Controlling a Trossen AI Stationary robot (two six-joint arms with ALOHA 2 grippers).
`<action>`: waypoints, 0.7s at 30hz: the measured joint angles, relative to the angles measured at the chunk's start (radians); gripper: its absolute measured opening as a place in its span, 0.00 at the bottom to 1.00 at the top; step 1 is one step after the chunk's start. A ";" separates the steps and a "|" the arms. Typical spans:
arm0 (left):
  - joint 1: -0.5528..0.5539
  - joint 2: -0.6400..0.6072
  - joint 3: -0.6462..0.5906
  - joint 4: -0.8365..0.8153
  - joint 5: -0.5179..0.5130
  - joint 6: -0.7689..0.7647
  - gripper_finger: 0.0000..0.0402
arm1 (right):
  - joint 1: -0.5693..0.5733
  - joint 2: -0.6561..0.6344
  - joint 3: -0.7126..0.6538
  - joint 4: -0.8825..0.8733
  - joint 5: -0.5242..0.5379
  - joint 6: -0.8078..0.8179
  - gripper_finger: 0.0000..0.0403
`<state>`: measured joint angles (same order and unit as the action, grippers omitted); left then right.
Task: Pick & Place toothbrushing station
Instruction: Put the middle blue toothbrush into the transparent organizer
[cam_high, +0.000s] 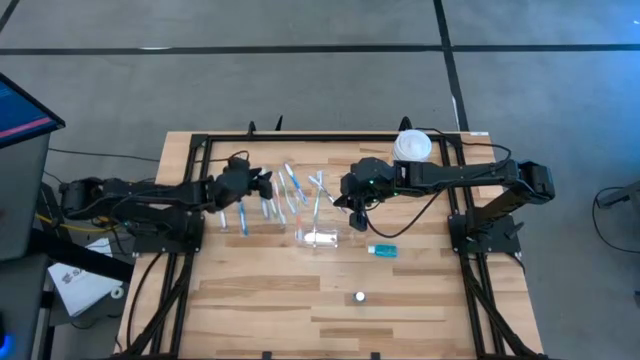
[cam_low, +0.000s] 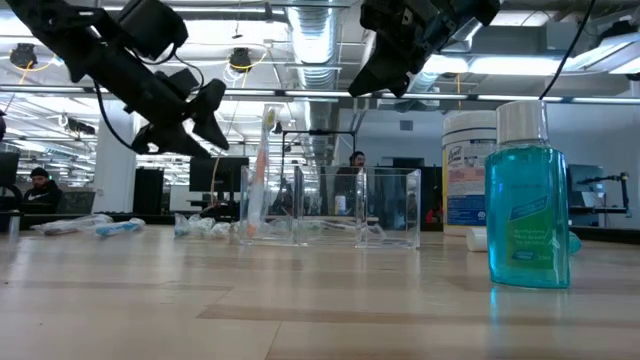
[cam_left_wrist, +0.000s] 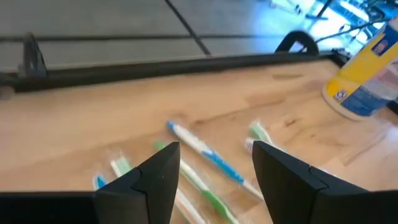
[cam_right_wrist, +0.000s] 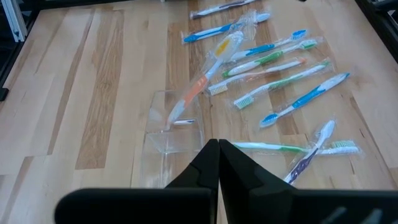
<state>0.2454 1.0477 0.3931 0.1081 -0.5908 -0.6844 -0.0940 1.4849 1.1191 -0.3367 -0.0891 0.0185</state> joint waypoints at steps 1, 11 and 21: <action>0.006 0.000 0.000 -0.010 0.014 -0.005 0.48 | 0.000 0.000 0.000 0.000 0.000 0.000 0.00; 0.053 0.109 0.000 -0.066 0.066 -0.065 0.48 | 0.000 0.000 0.000 0.000 0.000 0.007 0.00; 0.127 0.202 0.000 -0.064 0.099 -0.111 0.48 | 0.001 0.000 0.000 0.000 0.000 0.008 0.00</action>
<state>0.3722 1.2501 0.3927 0.0442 -0.4920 -0.7952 -0.0933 1.4849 1.1191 -0.3367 -0.0891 0.0261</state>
